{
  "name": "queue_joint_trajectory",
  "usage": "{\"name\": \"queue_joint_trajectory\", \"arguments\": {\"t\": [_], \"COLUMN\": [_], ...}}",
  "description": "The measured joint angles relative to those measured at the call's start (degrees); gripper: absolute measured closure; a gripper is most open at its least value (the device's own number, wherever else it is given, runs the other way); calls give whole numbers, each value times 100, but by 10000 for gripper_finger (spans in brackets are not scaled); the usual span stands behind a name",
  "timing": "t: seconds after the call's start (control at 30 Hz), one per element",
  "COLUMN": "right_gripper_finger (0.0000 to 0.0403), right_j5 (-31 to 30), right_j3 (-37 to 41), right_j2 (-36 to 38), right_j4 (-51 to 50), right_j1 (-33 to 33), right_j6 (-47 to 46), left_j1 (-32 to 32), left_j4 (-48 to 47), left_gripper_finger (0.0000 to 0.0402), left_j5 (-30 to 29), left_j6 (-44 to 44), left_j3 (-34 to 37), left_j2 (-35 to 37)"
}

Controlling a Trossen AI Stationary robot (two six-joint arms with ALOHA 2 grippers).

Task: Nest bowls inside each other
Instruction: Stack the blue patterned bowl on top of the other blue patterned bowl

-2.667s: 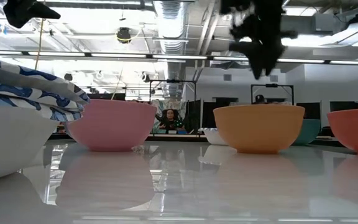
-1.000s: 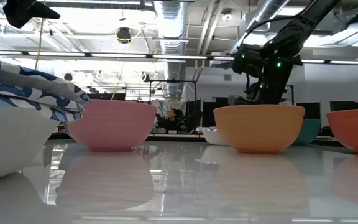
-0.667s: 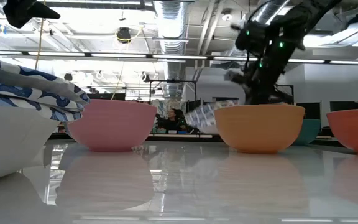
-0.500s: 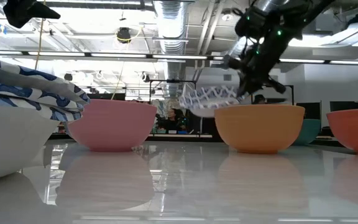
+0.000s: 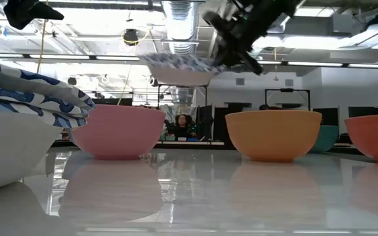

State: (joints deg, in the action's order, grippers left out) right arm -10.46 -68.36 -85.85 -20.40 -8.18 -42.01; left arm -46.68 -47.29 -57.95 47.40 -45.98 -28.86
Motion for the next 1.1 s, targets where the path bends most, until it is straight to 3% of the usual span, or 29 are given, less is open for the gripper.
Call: {"name": "queue_joint_trajectory", "arguments": {"t": [0.37,0.67,0.93,1.1], "right_gripper_finger": [397,397,397,397], "right_j5": [756,1262,1947,1991], "right_j3": [-1857,-3249,-3612,-3617], "right_j2": [-1675,-2904,-3514,-3547], "right_j4": [-62,-359,-274,-260], "right_j1": [1421,2174,2291,2183], "right_j6": [675,964,1018,1024], "left_j1": [0,0,0,0], "left_j4": [-1,-6,-5,-4], "left_gripper_finger": [127,127,127,127], "left_j5": [-4,26,28,31], "left_j6": [24,39,44,46], "left_j3": [0,0,-2,-1], "left_j2": [0,1,0,0]}}
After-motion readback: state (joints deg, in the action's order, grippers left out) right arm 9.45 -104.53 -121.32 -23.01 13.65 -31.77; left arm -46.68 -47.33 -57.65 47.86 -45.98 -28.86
